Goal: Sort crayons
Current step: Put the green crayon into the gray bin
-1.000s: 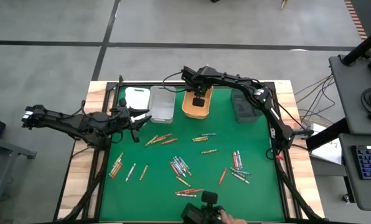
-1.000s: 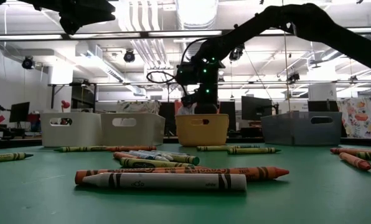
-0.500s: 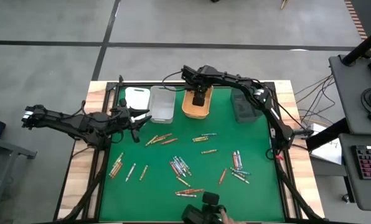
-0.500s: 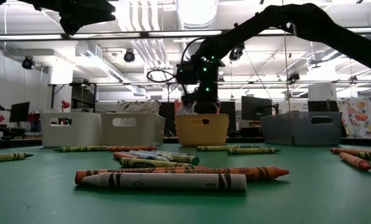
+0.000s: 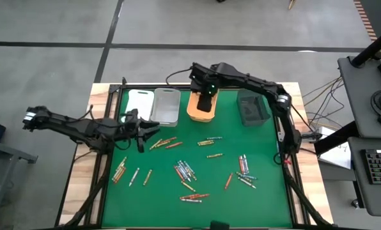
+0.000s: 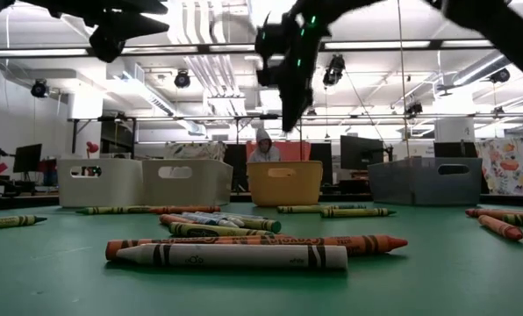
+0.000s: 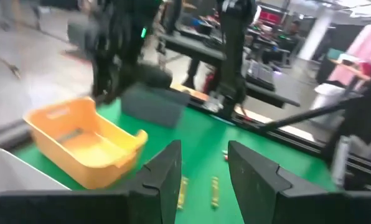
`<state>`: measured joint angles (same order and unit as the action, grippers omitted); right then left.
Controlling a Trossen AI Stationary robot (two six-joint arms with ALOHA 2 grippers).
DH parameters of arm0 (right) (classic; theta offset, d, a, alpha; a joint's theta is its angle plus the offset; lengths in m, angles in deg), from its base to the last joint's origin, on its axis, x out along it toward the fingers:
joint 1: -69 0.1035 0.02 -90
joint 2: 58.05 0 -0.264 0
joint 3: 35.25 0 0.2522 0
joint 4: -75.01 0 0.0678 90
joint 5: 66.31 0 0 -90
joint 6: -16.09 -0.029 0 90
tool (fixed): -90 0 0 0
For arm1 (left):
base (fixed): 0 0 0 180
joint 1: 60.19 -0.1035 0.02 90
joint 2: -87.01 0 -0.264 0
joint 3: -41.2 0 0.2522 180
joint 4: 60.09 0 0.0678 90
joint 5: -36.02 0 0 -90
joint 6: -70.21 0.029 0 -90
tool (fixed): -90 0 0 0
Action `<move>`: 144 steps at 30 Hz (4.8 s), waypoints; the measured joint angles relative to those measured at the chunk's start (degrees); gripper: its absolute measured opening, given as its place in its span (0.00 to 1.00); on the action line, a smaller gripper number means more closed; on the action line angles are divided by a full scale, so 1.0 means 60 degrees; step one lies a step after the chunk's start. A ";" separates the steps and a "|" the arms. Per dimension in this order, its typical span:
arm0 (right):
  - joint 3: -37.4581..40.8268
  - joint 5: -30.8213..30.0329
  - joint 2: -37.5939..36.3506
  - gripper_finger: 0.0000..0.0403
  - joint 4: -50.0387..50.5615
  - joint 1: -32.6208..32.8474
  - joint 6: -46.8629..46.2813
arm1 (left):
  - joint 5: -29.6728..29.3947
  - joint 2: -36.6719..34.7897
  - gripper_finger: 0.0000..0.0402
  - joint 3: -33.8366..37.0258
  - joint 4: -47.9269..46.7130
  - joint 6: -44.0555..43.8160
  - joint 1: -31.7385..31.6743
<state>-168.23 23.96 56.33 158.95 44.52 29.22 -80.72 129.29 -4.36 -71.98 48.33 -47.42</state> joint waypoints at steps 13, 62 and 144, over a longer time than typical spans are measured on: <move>0.3062 0.0032 -0.3288 0.27 -0.1894 0.2393 -0.0855 | 0.0570 0.1471 0.28 -0.1548 -0.3288 -0.3731 0.1081; 0.6678 -0.0056 -0.5249 0.20 -0.4791 0.3976 -0.1837 | 0.2792 0.9396 0.40 -0.3936 -0.8669 -1.1265 0.3723; 0.7440 -0.0058 -0.5245 0.20 -0.3720 0.3976 -0.2361 | 0.4197 0.9429 0.00 -0.7557 -0.7816 1.0463 -0.7522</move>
<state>-123.60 23.61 24.87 136.63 68.38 15.05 -55.54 185.87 -49.70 -118.88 111.11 -92.55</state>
